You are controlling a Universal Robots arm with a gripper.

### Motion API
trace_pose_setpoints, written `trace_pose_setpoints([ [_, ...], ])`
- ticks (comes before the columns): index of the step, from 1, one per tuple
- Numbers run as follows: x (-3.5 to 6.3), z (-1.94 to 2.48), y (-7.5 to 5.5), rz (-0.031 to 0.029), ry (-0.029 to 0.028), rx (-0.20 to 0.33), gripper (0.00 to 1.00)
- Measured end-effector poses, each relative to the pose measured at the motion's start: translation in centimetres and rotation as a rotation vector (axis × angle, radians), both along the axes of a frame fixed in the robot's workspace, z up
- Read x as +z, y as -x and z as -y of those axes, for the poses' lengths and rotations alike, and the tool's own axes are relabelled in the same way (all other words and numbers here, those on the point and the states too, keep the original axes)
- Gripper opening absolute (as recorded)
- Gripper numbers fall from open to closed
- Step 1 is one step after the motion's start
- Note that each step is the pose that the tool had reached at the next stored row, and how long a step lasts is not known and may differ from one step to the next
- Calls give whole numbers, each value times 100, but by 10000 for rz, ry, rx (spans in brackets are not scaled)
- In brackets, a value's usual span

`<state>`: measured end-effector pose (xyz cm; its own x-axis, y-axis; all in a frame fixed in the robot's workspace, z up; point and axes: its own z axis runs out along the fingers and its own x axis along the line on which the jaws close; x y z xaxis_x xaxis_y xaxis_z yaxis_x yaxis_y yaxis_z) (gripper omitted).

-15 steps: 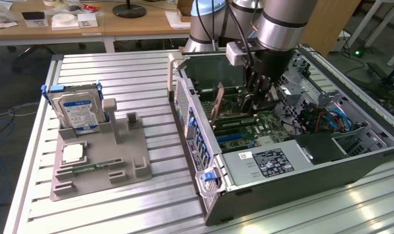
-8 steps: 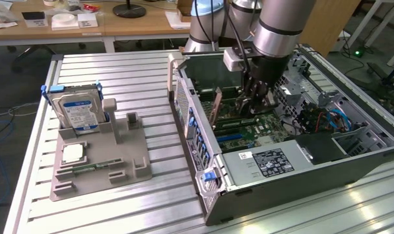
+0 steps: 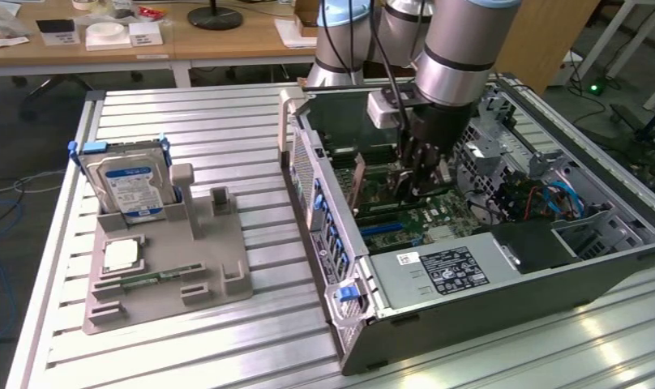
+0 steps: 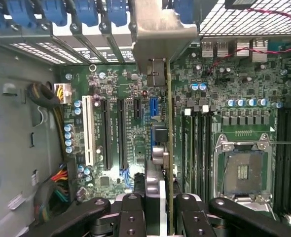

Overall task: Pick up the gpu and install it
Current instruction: 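Insert the gpu into the slot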

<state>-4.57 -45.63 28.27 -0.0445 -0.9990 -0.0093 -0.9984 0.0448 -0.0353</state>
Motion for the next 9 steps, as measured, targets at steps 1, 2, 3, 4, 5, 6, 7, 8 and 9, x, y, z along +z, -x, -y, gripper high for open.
trace_pose_setpoints([
  [1, -17, 0, 0, 0, 1, 2, 28],
  [2, -35, 0, 0, -1, 0, 4, 28],
  [3, -48, 1, 0, 0, 0, 4, 28],
  [4, -56, 3, 0, 0, 1, 4, 28],
  [5, -58, 4, 0, -1, 2, 4, 28],
  [6, -58, 4, 0, -1, 2, 4, 28],
  [7, -58, 4, 0, -1, 2, 5, 28],
  [8, -58, 4, 0, -1, 1, 4, 28],
  [9, -59, 4, 0, 0, 0, 4, 28],
])
